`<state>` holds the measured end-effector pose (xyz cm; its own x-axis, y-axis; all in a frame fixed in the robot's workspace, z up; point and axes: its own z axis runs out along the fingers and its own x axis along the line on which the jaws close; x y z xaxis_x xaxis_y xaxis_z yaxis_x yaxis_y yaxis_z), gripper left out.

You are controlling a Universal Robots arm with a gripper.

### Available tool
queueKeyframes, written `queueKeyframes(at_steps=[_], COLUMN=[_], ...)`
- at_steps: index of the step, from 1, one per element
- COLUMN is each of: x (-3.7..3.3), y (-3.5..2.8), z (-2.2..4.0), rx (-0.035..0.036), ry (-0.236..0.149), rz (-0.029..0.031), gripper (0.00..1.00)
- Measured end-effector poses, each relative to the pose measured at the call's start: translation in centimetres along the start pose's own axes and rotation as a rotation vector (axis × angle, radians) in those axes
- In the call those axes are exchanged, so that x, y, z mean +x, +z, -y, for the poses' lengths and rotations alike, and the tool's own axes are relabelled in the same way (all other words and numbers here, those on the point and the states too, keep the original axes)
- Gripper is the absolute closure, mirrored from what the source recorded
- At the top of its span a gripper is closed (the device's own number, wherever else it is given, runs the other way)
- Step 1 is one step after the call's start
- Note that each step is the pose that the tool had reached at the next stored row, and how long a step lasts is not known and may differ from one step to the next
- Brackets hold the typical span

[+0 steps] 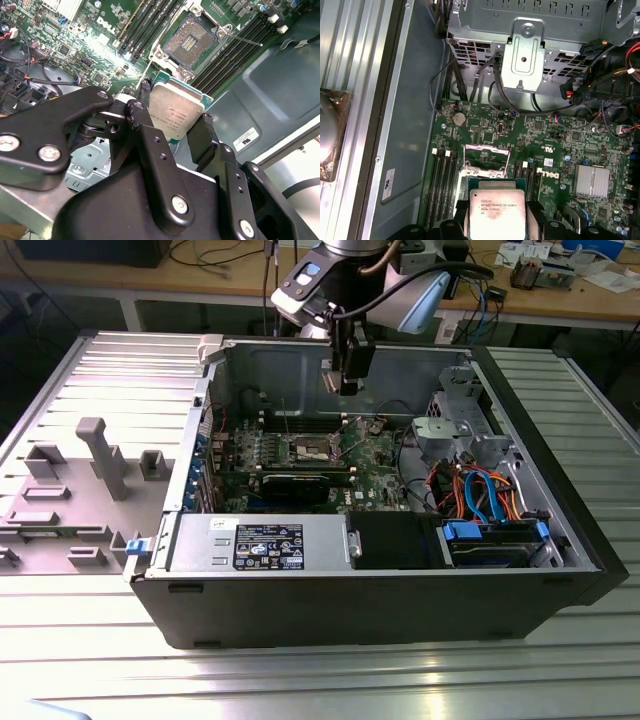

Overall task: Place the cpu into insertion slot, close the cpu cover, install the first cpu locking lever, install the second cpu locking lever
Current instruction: 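Place the cpu into insertion slot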

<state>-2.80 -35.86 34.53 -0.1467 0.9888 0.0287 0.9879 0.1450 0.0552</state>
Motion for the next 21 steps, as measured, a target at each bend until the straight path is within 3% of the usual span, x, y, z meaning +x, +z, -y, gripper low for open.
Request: queueKeyframes(at_steps=[4,7,21], x=[-0.01,-0.01,0.0], y=[0.18,0.21,0.22], z=[0.01,0.02,0.01], rx=[-0.0006,0.0003,0.0004], ry=[0.052,0.069,0.07], rz=[0.0029,0.0036,0.0036], gripper=[0.46,0.46,0.46])
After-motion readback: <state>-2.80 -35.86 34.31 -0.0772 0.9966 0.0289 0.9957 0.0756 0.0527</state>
